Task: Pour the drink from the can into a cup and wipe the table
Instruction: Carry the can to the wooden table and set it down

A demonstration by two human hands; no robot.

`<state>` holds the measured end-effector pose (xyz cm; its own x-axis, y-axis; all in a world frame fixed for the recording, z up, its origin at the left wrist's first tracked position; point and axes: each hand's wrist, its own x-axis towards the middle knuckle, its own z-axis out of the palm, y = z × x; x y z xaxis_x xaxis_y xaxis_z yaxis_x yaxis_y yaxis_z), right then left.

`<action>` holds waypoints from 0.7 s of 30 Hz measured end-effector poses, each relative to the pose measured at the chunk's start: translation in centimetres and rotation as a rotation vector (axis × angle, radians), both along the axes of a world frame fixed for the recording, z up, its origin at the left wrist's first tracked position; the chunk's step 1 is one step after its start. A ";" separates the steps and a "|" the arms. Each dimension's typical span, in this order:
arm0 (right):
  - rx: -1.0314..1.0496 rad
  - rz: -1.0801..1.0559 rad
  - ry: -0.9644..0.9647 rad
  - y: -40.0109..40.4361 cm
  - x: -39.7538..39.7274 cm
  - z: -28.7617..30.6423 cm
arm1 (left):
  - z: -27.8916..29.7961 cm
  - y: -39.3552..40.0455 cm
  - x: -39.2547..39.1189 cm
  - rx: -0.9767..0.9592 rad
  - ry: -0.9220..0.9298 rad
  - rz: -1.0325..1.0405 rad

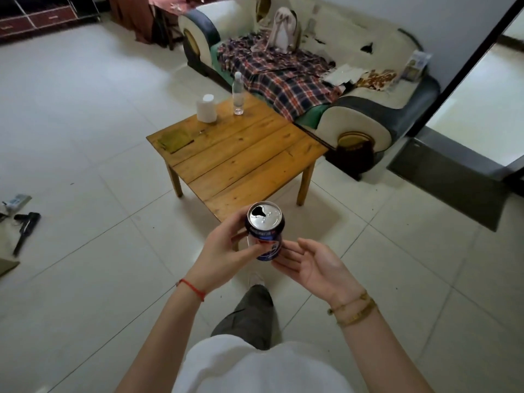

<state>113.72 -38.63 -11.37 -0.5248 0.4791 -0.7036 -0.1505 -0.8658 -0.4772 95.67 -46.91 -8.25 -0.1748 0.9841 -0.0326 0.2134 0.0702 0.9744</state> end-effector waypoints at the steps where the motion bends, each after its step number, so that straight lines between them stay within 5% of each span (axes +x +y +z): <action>1: 0.000 -0.002 -0.004 1.4 -0.2 -0.2 | -0.3 1.6 -0.2 -0.001 0.006 -0.009; 21: 0.079 0.015 -0.048 34.3 -8.6 0.6 | 0.1 33.9 -7.8 0.030 0.004 0.006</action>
